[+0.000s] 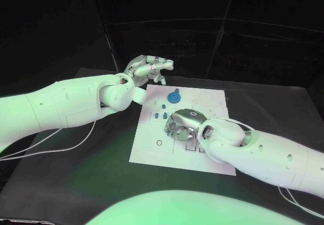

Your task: Assemble the parts on the task board

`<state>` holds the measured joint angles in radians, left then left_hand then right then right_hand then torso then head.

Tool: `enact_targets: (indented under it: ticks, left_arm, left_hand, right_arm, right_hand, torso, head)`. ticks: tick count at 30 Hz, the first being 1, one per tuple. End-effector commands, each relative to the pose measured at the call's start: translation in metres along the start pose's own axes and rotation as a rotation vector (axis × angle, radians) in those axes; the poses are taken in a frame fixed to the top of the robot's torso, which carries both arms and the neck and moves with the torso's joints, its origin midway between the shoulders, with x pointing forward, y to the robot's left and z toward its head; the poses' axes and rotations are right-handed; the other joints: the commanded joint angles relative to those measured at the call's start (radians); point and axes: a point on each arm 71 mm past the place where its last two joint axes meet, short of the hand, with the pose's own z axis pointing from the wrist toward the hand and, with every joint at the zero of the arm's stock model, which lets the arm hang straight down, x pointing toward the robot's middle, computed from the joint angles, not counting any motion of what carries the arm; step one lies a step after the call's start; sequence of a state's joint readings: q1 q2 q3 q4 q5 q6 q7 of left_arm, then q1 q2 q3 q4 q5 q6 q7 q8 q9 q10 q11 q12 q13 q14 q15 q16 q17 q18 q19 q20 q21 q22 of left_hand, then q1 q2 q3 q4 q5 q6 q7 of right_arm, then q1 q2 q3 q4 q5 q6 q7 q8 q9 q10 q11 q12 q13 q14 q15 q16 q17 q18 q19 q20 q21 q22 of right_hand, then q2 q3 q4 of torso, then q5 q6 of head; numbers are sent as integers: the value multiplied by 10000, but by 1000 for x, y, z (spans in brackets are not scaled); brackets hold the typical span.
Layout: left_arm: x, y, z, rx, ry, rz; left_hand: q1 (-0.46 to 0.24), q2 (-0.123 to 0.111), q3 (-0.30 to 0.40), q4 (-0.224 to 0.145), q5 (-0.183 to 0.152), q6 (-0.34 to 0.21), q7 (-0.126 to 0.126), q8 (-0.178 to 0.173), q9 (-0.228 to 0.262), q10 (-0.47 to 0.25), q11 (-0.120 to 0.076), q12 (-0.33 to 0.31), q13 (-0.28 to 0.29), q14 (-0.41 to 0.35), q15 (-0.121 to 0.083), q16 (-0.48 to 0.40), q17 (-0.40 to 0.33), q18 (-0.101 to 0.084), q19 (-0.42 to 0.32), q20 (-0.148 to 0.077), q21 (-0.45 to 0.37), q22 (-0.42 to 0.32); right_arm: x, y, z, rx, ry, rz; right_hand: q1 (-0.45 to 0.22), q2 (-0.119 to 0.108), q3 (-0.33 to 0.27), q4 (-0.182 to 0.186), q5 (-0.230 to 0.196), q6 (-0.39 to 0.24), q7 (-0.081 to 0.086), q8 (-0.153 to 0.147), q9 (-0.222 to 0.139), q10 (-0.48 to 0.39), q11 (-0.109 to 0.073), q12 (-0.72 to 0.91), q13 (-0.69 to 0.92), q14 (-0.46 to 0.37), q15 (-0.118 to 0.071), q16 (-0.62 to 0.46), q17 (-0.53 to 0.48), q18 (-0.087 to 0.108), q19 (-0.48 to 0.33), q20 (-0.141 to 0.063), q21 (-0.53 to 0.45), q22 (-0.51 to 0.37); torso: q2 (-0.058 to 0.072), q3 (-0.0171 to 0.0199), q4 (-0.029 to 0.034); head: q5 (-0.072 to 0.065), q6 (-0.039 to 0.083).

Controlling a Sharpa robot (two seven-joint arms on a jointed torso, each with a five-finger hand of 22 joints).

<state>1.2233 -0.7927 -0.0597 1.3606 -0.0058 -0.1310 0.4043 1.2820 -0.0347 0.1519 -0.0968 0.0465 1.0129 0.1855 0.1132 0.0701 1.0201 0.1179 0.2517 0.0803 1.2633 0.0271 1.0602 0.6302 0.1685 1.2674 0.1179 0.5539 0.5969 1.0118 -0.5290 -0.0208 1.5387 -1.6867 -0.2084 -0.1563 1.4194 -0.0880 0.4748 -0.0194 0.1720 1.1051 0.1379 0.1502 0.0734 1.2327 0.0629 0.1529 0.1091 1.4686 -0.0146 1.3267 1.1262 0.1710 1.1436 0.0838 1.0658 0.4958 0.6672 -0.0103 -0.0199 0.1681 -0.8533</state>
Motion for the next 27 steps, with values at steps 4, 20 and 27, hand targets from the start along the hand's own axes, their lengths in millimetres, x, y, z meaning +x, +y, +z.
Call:
enact_targets:
  ticks: [4,20,27]
  left_arm:
    - [1,-1,1,36,137,-87]
    - [1,-1,1,-12,151,-92]
    - [0,-1,1,-31,146,-91]
  left_hand:
    - [85,7,-55,16,5,-59,24,57,0,-59,-6,68,14,-61,-6,-51,-9,119,30,31,-65,-13]
    - [105,39,-89,25,5,-72,26,68,0,-80,-4,86,14,-79,-3,-64,-54,119,34,33,-82,-28]
    - [105,39,-89,25,5,-72,26,68,0,-80,-4,86,14,-79,-3,-64,-54,119,34,33,-82,-28]
  right_arm:
    - [11,-3,-1,200,612,-257]
    - [5,-4,-4,123,-489,-74]
    - [-2,-4,-13,-103,-1262,217]
  right_hand:
    - [-118,-19,46,-29,-15,45,22,-1,5,30,14,-56,-18,325,-52,40,-18,50,-36,-12,17,-39]
    - [-640,-624,-66,-48,30,-1251,486,-745,-91,-1697,585,-848,-398,-10,417,-360,-717,125,-667,401,-278,-557]
    - [-635,-640,-105,-69,49,-1297,484,-771,-78,-1782,588,-787,-401,-35,423,-381,-760,135,-696,423,-287,-563]
  torso:
    - [4,-5,13]
    - [-10,0,8]
    - [-20,10,-5]
  head:
    - [8,-39]
    - [-12,16]
    - [-15,81]
